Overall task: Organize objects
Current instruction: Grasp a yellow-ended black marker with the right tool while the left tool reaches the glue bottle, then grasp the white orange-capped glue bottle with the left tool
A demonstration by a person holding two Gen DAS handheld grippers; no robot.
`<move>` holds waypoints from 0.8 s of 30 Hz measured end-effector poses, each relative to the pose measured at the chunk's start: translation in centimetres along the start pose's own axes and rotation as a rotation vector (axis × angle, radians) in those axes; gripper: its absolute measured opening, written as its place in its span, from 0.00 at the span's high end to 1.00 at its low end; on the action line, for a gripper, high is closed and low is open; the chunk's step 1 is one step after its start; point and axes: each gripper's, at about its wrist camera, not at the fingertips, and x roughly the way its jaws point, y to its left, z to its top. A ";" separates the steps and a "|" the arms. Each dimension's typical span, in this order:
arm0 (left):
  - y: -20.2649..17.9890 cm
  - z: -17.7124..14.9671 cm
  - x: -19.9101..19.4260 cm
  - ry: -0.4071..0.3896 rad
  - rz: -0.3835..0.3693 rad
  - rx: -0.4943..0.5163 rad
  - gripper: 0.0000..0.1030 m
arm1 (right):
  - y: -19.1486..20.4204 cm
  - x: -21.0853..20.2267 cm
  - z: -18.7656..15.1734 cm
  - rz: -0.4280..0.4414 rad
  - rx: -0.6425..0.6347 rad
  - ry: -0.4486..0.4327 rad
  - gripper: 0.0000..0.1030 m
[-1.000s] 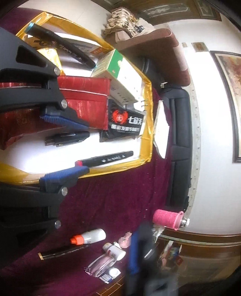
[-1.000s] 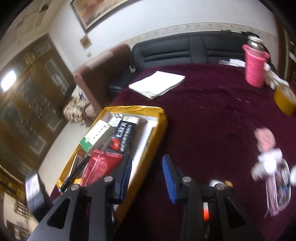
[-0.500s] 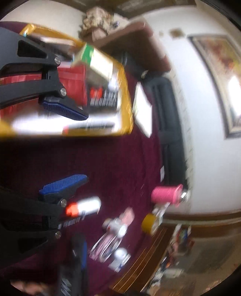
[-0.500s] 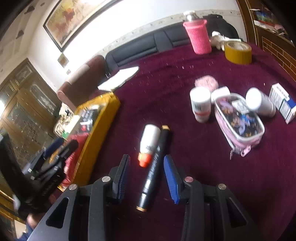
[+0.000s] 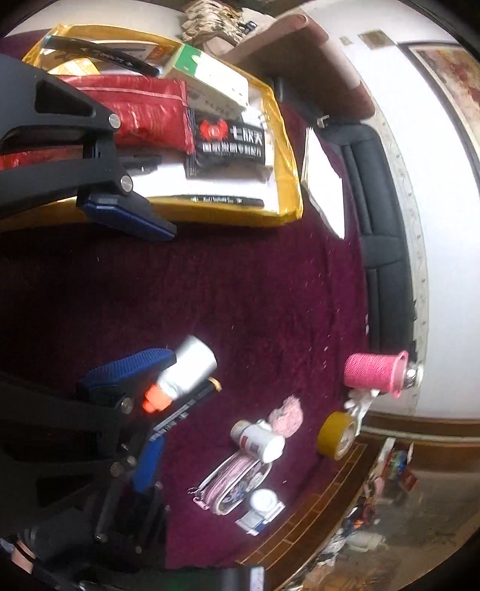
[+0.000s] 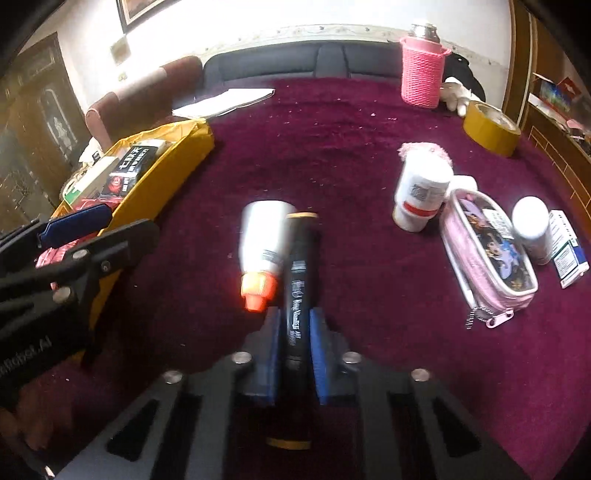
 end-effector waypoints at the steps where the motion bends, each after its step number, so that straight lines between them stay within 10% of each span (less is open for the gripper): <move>1: -0.4 0.1 0.2 0.006 -0.008 0.007 0.42 | -0.7 -0.1 -0.1 -0.009 0.012 -0.007 0.85; 11: -1.9 1.0 4.4 0.156 -0.068 -0.199 0.35 | -5.3 -1.0 -0.8 0.009 0.138 -0.064 0.85; 24: -3.1 0.6 3.7 0.221 -0.136 0.056 0.29 | -7.0 -1.1 -1.2 0.132 0.223 -0.067 0.84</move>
